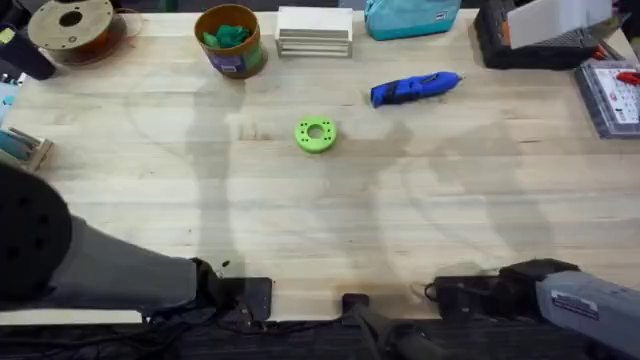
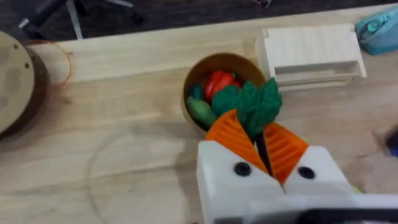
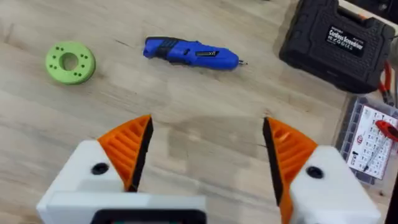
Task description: Pick up the gripper from the table and insert it into the empty holder that is missing its gripper. Then pick up a screw, insert it into the mounting hole, and use the screwdriver to tighten it. Finally, clean up the table by picking up the vegetable and placing it into the bucket.
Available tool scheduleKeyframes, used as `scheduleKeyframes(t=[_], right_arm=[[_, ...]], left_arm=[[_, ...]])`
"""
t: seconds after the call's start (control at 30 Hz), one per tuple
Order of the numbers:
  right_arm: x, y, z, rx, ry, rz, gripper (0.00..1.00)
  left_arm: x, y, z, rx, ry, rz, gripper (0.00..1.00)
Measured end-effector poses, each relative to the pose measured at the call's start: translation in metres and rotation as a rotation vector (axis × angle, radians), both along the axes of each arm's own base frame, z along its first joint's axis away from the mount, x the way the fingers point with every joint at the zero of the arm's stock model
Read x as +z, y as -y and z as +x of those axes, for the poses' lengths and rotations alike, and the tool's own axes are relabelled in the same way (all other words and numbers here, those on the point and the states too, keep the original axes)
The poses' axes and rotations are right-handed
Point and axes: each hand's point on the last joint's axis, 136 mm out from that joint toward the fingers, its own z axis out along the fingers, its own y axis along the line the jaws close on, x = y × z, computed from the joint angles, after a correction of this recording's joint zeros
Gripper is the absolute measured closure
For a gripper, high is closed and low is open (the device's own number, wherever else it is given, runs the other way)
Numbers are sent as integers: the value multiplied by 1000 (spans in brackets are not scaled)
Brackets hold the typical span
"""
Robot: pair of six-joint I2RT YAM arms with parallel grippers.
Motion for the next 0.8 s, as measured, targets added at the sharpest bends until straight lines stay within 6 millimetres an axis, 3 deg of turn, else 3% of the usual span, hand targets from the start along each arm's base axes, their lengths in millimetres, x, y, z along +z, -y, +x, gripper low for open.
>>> scheduleKeyframes(t=[0.2, 0.43, 0.6, 0.8], right_arm=[[0, 0, 0, 0, 0, 0, 10], [0, 0, 0, 0, 0, 0, 10], [0, 0, 0, 0, 0, 0, 10], [0, 0, 0, 0, 0, 0, 10]], left_arm=[[-13, 4, 39, -22, 71, 11, 995], [-48, 25, 84, -75, 116, 16, 995], [-77, 34, 99, -98, 101, 13, 995], [-108, 32, 104, -96, 48, 5, 995]])
